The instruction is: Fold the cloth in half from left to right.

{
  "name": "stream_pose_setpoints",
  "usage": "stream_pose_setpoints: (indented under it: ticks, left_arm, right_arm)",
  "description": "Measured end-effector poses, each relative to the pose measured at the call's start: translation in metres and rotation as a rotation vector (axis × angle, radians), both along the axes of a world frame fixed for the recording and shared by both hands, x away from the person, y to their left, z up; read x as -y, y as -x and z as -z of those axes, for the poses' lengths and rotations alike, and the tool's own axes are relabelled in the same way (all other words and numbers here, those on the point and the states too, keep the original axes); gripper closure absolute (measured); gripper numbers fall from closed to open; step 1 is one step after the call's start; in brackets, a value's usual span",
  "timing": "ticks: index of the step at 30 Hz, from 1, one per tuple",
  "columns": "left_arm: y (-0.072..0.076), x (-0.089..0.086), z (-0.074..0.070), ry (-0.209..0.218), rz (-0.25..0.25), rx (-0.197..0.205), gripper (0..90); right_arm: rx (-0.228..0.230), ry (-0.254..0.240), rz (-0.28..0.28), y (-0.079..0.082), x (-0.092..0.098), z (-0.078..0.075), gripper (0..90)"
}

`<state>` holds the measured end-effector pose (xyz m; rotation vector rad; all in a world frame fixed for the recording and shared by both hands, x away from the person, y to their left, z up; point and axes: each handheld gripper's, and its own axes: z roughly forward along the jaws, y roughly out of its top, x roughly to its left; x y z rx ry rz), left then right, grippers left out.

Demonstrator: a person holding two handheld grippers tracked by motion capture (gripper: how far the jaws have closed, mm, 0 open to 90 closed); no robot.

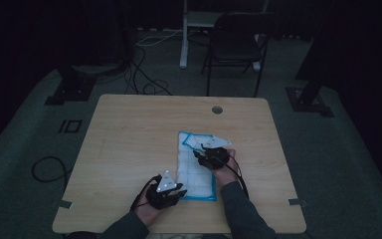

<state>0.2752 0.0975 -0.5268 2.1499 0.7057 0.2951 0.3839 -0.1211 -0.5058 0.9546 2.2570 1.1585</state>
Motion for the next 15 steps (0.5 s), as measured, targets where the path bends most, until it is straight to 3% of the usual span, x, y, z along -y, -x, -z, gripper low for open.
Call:
stream_pose_setpoints:
  ticks: [9, 15]
  left_arm:
    - [-0.024, -0.002, 0.007, -0.034, -0.082, 0.013, 69.8]
    - [-0.034, 0.002, 0.01, -0.053, -0.098, 0.022, 70.9]
  right_arm:
    - [-0.021, 0.048, 0.002, -0.022, -0.009, 0.002, 56.0]
    - [-0.036, 0.061, 0.012, -0.034, -0.016, 0.004, 56.8]
